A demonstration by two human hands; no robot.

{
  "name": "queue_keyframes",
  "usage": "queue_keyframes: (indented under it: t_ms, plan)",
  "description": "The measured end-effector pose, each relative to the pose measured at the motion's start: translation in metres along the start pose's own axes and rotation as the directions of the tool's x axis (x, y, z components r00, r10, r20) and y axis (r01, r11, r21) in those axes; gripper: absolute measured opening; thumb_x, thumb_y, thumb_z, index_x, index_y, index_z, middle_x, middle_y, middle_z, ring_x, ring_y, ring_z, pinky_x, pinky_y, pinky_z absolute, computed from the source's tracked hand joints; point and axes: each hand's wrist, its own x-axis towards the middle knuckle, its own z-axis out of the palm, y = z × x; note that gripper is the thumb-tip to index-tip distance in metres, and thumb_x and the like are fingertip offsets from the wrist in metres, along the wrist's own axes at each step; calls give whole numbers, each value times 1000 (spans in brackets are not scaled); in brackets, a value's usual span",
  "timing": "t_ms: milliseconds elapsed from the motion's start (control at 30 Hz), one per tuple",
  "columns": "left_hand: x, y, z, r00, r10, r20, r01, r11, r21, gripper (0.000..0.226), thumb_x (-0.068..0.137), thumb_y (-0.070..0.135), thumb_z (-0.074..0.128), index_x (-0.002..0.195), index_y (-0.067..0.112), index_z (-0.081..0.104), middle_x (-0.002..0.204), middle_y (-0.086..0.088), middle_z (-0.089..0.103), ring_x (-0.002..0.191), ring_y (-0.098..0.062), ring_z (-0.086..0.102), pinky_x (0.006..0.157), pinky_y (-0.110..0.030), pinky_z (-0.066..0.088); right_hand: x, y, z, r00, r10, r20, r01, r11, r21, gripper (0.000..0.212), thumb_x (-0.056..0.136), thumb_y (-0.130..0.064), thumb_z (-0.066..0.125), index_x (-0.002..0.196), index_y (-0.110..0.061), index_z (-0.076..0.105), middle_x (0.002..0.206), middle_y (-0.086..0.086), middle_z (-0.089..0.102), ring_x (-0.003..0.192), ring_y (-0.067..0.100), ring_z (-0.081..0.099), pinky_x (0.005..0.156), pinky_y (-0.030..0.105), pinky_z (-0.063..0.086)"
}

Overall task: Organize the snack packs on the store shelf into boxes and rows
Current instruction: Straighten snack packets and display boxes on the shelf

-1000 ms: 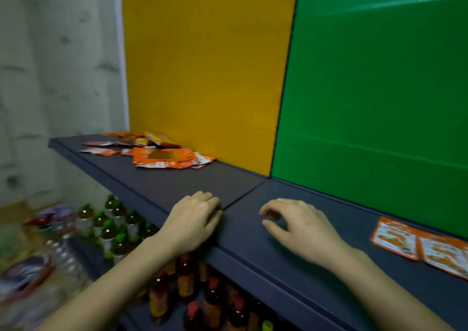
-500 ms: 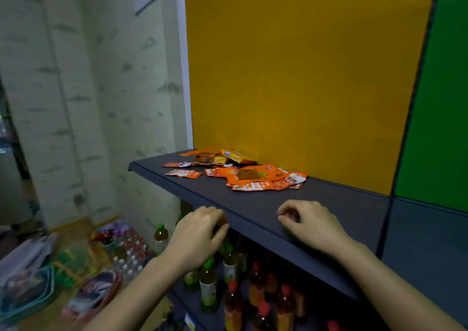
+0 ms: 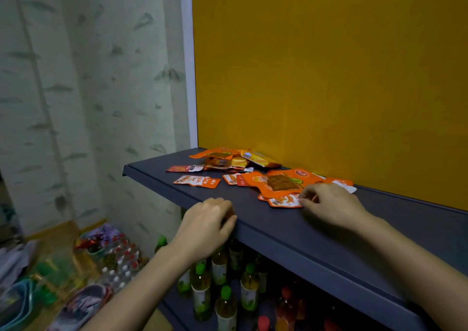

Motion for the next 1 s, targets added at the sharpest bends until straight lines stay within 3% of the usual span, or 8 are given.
queue_keyframes:
  t_ms: [167,233,333,467,633,733,867,1000]
  plan:
    - [49,-45,10,1000,22,5,-22,1000,-9,33,93,41,36,106,20,58,108,2,61,105,-20,55,83,-34,42,39,13,3,989,132,63,-119,977,-178,28,94,-41,47,105,-24,65,110,0,64,97,17,57,72,29,42]
    - [66,-60,16,998,56,14,-56,998,-7,39,88,44,31,104,20,59,105,1,62,102,-20,56,82,-34,43,50,13,9,980,179,91,-157,966,-206,32,94,-44,45,104,-22,67,108,1,65,93,17,58,73,30,43]
    - [83,-78,28,996,93,12,-92,993,-68,28,94,37,41,105,19,59,105,0,62,102,-20,55,80,-34,42,62,13,19,965,247,93,-226,956,-188,40,93,-49,43,95,-18,69,99,4,66,89,20,60,73,31,45]
    - [108,-103,39,989,128,-72,-137,981,-136,28,93,37,42,100,18,62,103,0,64,100,-20,57,77,-33,41,74,2,29,924,374,81,-354,916,-188,52,91,-59,36,94,-17,67,108,5,66,98,21,60,80,32,47]
    - [142,-142,43,976,155,-154,-184,963,-197,24,92,35,48,98,19,64,101,2,66,98,-18,59,73,-28,38,82,-15,38,800,600,-21,-589,778,-219,78,82,-75,31,130,-17,51,134,10,55,121,29,52,97,39,43]
    - [165,-167,38,978,122,-169,-158,963,-220,20,93,33,49,102,20,63,105,2,64,103,-19,56,76,-31,39,89,-25,40,721,693,16,-676,708,-206,86,78,-79,28,140,-21,37,138,11,52,126,30,49,101,41,41]
    - [203,-212,40,998,50,-25,-53,990,-134,34,93,44,45,106,16,59,111,-4,61,101,-21,53,79,-36,44,104,-41,36,652,755,69,-757,654,-4,86,80,-73,38,144,-16,30,139,15,48,127,31,46,102,37,38]
    - [241,-253,57,961,-114,253,148,981,-122,58,83,69,37,89,14,53,100,-10,62,84,-23,54,77,-37,48,113,-52,41,579,811,81,-809,560,180,99,73,-68,57,145,-10,24,136,17,50,128,33,44,102,37,37]
